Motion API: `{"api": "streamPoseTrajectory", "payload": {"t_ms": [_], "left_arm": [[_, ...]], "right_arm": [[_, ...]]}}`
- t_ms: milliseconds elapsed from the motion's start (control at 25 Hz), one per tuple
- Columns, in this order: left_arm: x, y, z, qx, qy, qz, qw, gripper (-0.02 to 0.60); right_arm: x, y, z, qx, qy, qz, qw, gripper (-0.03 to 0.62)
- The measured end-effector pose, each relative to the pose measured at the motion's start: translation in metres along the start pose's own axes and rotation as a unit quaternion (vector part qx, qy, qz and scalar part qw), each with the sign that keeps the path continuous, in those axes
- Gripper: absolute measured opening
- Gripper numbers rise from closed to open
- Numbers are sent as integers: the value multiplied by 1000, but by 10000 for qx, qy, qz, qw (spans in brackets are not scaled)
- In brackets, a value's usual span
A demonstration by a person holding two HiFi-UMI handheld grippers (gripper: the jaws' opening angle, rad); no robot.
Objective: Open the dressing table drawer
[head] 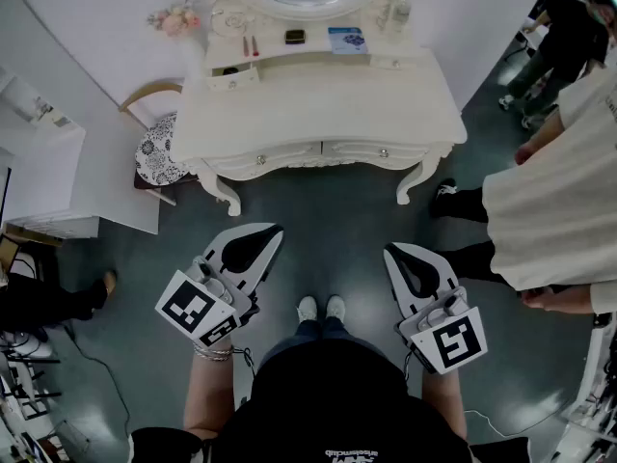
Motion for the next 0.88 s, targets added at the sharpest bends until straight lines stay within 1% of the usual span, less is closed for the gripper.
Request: {"api": "streamPoseTrajectory", "payload": {"t_ms": [200, 520, 720, 880], "left_arm": [[4, -2, -10, -22, 11, 16, 10000, 17], [6, -13, -24, 39, 0, 92, 10000, 17], [7, -19, -31, 33, -43, 135, 9999, 17], [8, -25, -37, -25, -102, 86, 9999, 17]], "right_arm": [[1, 12, 5, -117, 71, -81, 9999, 18], [4, 28, -2, -106, 35, -104, 9999, 18], [7, 38, -3, -403, -169, -247, 9987, 20], [14, 47, -12, -347, -76, -240, 9991, 20]]}}
Point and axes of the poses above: the fingertips, and each gripper's own axes: y backward along the fingers, z to its left, x out of its underside, the point moved 7 cm from there along y, backward along the fingers
